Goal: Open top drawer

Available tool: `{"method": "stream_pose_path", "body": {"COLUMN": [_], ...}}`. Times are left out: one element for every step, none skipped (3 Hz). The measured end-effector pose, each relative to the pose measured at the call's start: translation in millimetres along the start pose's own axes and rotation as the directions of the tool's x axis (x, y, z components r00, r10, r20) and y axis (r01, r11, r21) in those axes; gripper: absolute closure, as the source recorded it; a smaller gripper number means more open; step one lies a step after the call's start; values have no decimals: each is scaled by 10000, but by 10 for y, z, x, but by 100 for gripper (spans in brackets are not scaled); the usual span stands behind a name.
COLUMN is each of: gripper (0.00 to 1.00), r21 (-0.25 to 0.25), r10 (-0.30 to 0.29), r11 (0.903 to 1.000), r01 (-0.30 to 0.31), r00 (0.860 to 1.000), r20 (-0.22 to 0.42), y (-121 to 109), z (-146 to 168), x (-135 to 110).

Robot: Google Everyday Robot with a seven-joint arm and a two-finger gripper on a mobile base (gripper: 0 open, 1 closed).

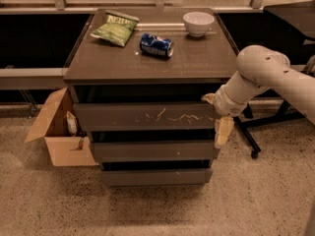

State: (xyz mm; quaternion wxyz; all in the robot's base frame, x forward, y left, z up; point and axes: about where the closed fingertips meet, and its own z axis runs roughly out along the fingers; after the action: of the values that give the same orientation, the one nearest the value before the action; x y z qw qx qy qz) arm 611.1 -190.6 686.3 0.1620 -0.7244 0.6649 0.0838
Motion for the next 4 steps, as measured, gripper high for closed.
{"method": "stream_pose_path", "body": {"gripper": [0,0,15,40], "r21": [315,402,317,324], "r10": [-367,-643,-794,-918], "r11": [9988,9971,9964,9954], "r01": [364,640,789,907], "r00": [9993,9979,9967,9951], "r20": [67,65,157,370], "y": [-147,-279,-375,-358], "z": [84,190,303,309], "x": [99,171,212,188]}}
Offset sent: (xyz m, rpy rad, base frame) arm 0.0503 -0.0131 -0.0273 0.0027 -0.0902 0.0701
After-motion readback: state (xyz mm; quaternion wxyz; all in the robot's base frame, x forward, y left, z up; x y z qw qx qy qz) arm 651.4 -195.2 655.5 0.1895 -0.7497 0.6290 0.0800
